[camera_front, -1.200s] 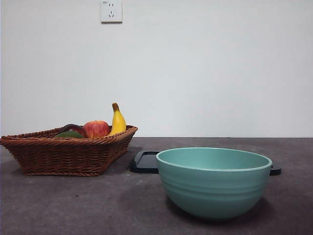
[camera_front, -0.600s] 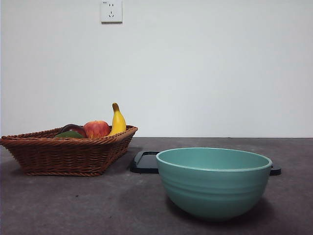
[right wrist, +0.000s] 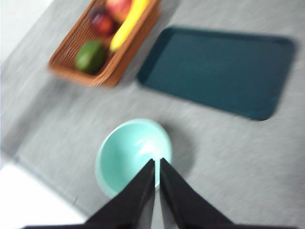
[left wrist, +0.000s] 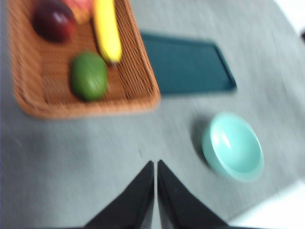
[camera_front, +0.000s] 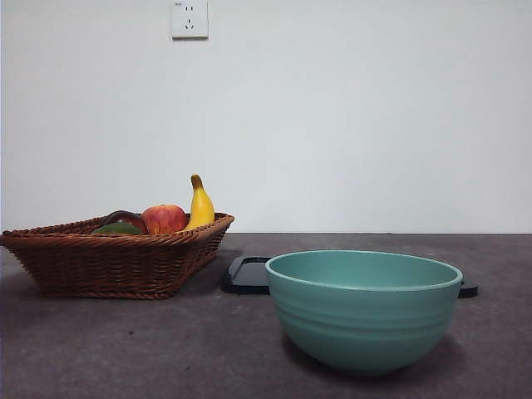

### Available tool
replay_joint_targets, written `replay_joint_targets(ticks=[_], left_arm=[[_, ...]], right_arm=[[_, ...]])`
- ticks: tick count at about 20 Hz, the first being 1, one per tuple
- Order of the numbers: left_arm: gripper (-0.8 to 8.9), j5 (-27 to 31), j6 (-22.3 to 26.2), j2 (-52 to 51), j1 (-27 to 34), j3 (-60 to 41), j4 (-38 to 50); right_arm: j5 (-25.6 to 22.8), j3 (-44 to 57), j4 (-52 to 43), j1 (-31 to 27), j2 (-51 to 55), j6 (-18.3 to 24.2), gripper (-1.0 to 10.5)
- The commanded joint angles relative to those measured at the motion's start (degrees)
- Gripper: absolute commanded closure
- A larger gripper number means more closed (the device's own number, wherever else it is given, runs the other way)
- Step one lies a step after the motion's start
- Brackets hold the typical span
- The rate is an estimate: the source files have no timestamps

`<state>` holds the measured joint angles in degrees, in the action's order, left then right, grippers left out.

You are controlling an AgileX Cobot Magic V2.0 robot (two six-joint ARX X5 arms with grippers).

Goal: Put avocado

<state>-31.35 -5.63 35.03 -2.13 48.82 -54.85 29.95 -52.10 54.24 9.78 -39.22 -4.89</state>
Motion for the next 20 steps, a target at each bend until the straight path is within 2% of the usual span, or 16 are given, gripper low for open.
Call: replay_joint_targets(ticks=[1,5,8,9,10,12,13,20], left_arm=[[8.04,-0.3,4.9,0.9,-1.4,3.5,-4.3],[8.04,-0.4,5.7,0.8,-3.0,4.9,-7.8],[7.95,-0.4,5.6,0.9,-3.0,4.9,-8.2],[7.47,-0.4,5.6,0.9,-2.9,4.9,-8.2],[6.56,-0.4,5.4,0.9,-3.0,4.9,-8.2],[4.41,-0.4,5.4,0.9,-3.0,4.9,-8.2],[4.09,-0.4,5.4,0.9,-3.0,4.9,-8.2],[4.06,-0.3,5.0,1.3,-3.0,4.9,-7.2]], right_arm=[[0.0,-3.1,2.4,3.3,-2.2,3.1,9.4],[0.0,-4.0,3.9,7.8,-3.4,4.0,9.4],[0.0,-4.0,3.9,8.9,-3.4,4.0,9.4],[0.0,-4.0,3.8,8.9,-3.4,4.0,9.2],[0.0,-4.0,3.8,8.9,-3.4,4.0,8.4],[0.0,-4.0,3.8,8.9,-3.4,3.8,6.1],[0.0,-4.0,3.8,8.9,-3.4,3.8,5.7],[0.0,-4.0,3.8,8.9,-3.4,3.8,5.6]])
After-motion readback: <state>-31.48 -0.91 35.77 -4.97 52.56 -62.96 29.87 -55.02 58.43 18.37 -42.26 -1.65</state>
